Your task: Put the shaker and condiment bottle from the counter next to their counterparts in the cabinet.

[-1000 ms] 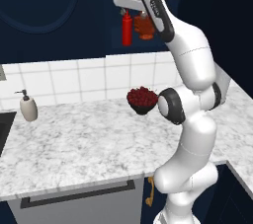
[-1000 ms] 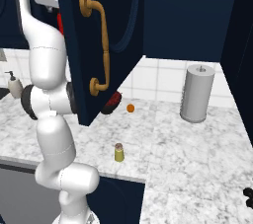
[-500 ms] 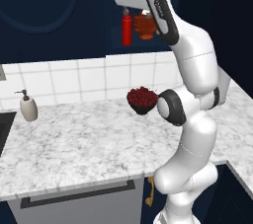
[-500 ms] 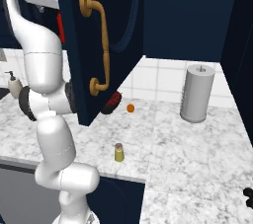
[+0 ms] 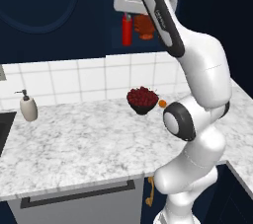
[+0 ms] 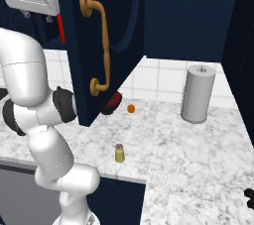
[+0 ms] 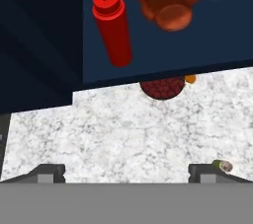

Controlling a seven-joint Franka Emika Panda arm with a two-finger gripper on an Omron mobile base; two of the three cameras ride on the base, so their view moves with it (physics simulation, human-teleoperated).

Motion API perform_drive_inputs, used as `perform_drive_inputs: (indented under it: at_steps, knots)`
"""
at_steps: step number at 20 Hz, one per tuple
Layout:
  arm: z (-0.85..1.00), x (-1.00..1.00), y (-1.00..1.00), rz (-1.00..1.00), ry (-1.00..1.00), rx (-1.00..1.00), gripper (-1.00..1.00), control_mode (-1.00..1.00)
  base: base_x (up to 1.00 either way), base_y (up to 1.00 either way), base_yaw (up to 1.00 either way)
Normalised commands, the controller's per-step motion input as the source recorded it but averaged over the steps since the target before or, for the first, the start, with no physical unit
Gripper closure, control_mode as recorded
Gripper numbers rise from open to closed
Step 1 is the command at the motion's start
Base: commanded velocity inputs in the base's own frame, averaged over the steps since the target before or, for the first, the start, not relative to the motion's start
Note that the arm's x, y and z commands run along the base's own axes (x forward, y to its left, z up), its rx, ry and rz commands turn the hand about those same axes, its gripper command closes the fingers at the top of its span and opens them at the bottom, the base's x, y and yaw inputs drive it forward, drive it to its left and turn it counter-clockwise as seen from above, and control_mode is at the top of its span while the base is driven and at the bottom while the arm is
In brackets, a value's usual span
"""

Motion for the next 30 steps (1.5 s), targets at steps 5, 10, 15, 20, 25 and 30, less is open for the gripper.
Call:
perform_drive_inputs:
  at_steps: [5,10,15,20,25,30]
  knots:
    - [-0.55,-0.73,-0.01,-0.06,-0.06,0.00,-1.00,-1.00,0.00,0.00,0.00]
    - [-0.87,-1.00,-0.16,-0.05,-0.21,0.00,-1.00,-1.00,0.00,0.00,0.00]
    - [-0.89,-1.00,-0.27,-0.05,-0.25,0.00,-1.00,-1.00,0.00,0.00,0.00]
    - [-0.69,-0.90,-0.29,-0.06,-0.16,0.05,-1.00,-1.00,0.00,0.00,0.00]
    - [-0.06,0.06,-0.15,0.00,0.01,0.00,-1.00,-1.00,0.00,0.00,0.00]
    - [0.00,0.44,-0.77,0.01,0.00,0.03,-1.00,-1.00,0.00,0.00,0.00]
